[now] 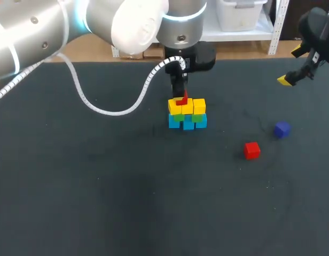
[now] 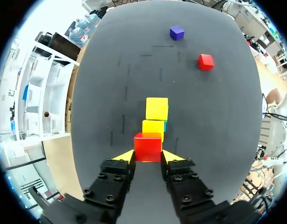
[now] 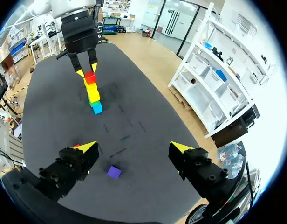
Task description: Place the blue cubes, place green cubes on the blue cubes, place the yellow cubes on the green cubes, then place the red cubes on the yellow cubes, and place purple cube on the red cubes.
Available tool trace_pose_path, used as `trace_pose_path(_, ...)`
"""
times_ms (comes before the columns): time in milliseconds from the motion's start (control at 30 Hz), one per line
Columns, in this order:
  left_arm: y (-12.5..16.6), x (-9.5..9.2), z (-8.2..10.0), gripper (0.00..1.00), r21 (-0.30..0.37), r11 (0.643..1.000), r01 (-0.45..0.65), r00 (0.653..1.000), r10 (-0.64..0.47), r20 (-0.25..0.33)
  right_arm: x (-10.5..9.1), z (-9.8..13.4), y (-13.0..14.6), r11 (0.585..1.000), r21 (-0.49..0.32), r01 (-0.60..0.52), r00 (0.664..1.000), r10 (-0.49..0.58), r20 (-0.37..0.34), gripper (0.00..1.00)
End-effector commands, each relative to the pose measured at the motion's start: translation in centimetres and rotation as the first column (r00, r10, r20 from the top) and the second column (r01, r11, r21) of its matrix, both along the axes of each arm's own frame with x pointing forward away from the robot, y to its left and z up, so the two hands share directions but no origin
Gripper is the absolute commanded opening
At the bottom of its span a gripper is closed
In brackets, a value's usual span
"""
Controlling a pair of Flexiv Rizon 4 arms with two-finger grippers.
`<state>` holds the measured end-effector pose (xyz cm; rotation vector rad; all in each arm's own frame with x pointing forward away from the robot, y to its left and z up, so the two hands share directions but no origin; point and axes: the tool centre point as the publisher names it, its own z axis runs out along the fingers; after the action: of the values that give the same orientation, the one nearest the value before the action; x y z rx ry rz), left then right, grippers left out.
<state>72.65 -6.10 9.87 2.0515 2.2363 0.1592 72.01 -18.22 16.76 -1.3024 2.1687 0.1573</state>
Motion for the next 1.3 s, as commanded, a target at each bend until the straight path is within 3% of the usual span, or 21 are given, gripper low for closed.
trace_pose_path(33,0.0,0.2,0.0,0.44,0.0,1.0,0.002,1.0,-0.002,-0.004,0.0,-0.1,0.1,1.0,0.0,0.002,1.0,-0.002,0.002,1.0)
trace_pose_path(67,0.0,0.2,0.0,0.5,0.0,1.0,0.002,1.0,-0.002,-0.004,0.0,-0.1,0.1,1.0,0.0,0.002,1.0,-0.002,0.002,1.0)
trace_pose_path(167,0.0,0.2,0.0,0.52,0.001,1.0,0.002,1.0,-0.002,-0.005,0.0,-0.1,0.1,1.0,0.0,0.002,1.0,-0.002,0.002,1.0)
trace_pose_path(200,0.0,0.2,0.0,0.81,0.001,1.0,0.003,1.0,-0.003,-0.005,0.0,-0.1,0.1,1.0,0.0,0.002,1.0,-0.002,0.002,1.0)
trace_pose_path(233,0.0,0.2,0.0,0.99,0.0,1.0,0.002,1.0,-0.002,-0.005,0.0,-0.1,0.1,1.0,0.0,0.002,1.0,-0.002,0.002,1.0)
trace_pose_path(433,0.3,0.2,0.6,1.0,-0.035,0.999,-0.036,0.999,0.036,0.0,0.0,-0.1,0.1,1.0,0.0,0.002,1.0,-0.002,0.002,1.0)
trace_pose_path(567,1.4,-0.3,1.3,1.0,-0.064,0.991,-0.121,0.992,0.123,0.023,0.0,-0.1,0.1,1.0,0.0,0.002,1.0,-0.002,0.002,1.0)
trace_pose_path(800,4.7,-2.0,3.4,1.0,-0.177,0.945,-0.276,0.952,0.294,0.085,0.0,-0.1,0.1,1.0,0.0,0.002,1.0,-0.002,0.002,1.0)
trace_pose_path(1000,8.3,-3.1,5.7,1.0,-0.27,0.885,-0.379,0.896,0.424,0.133,0.0,-0.1,0.1,1.0,0.0,0.002,1.0,-0.002,0.002,1.0)
trace_pose_path(1167,12.0,-2.7,7.8,1.0,-0.35,0.823,-0.448,0.835,0.525,0.164,0.0,-0.1,0.1,1.0,0.0,0.002,1.0,-0.002,0.002,1.0)
trace_pose_path(1300,15.2,-2.2,9.5,1.0,-0.474,0.716,-0.513,0.743,0.647,0.173,0.0,-0.1,0.1,1.0,0.0,0.002,1.0,-0.002,0.002,1.0)
